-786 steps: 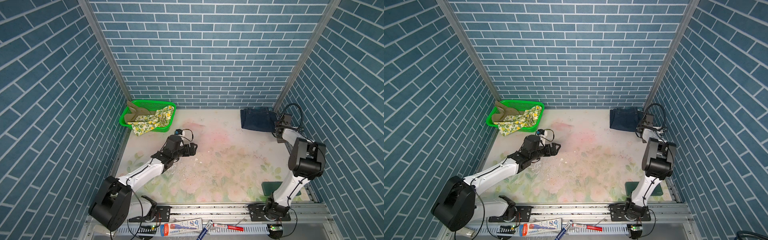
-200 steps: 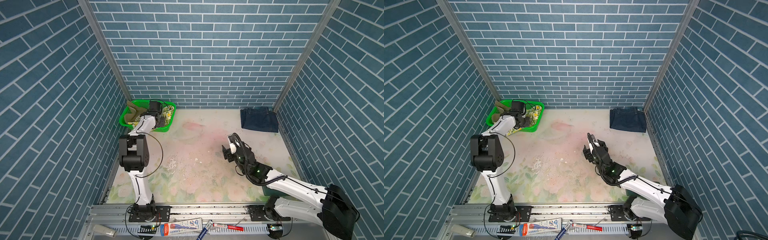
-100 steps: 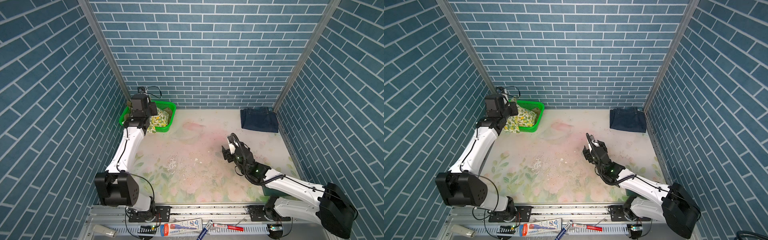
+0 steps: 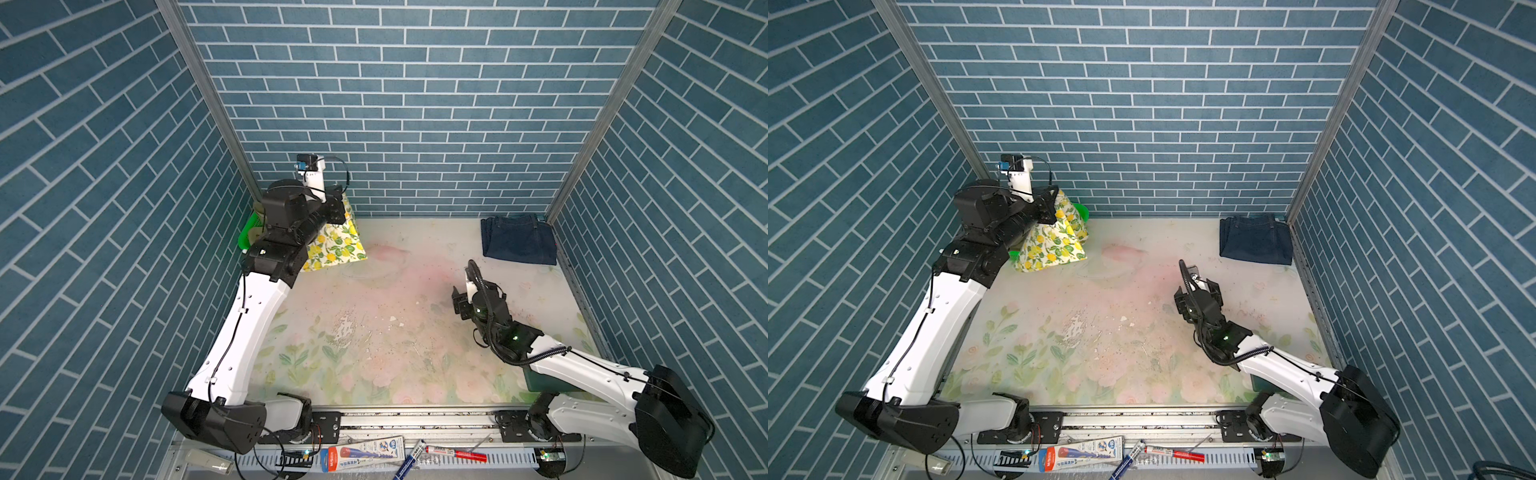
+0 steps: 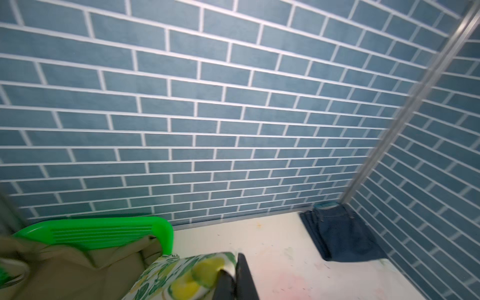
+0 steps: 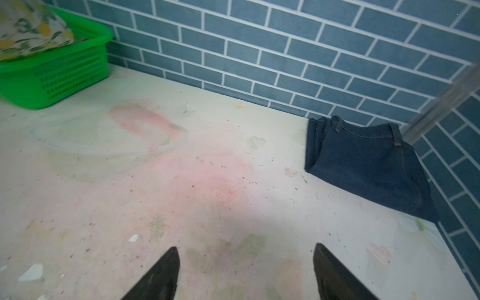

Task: Fold and stack skirts
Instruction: Pick up the skirt from the basket, then place the skirt at the center of the table.

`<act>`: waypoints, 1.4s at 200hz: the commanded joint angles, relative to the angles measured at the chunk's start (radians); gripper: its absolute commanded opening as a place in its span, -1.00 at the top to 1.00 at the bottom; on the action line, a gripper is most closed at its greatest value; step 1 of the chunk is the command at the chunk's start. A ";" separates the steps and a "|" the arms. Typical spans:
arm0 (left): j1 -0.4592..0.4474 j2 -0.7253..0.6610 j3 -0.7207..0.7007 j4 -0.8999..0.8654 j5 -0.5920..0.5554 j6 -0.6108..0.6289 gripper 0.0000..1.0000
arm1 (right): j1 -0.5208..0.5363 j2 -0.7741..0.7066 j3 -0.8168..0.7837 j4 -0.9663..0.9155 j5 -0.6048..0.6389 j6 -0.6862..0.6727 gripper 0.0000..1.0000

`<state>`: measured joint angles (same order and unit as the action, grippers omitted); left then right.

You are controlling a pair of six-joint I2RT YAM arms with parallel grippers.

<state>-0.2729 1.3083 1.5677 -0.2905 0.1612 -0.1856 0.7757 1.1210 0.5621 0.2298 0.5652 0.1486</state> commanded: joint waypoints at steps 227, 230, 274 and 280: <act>-0.161 0.053 -0.315 -0.336 -0.272 -0.178 -0.78 | -0.220 0.012 0.054 -0.205 -0.252 0.227 -0.61; -0.165 0.047 -0.329 -0.344 -0.283 -0.182 -0.78 | -0.219 0.016 0.055 -0.205 -0.256 0.227 -0.61; -0.207 0.028 -0.541 -0.352 -0.369 -0.238 -0.77 | -0.222 0.062 0.080 -0.222 -0.318 0.247 -0.65; -0.213 0.027 -0.571 -0.334 -0.384 -0.250 -0.77 | -0.223 0.070 0.083 -0.222 -0.332 0.250 -0.66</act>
<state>-0.4637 1.3270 1.0840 -0.6064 -0.1364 -0.3874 0.5598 1.1618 0.5991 0.0257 0.2913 0.3550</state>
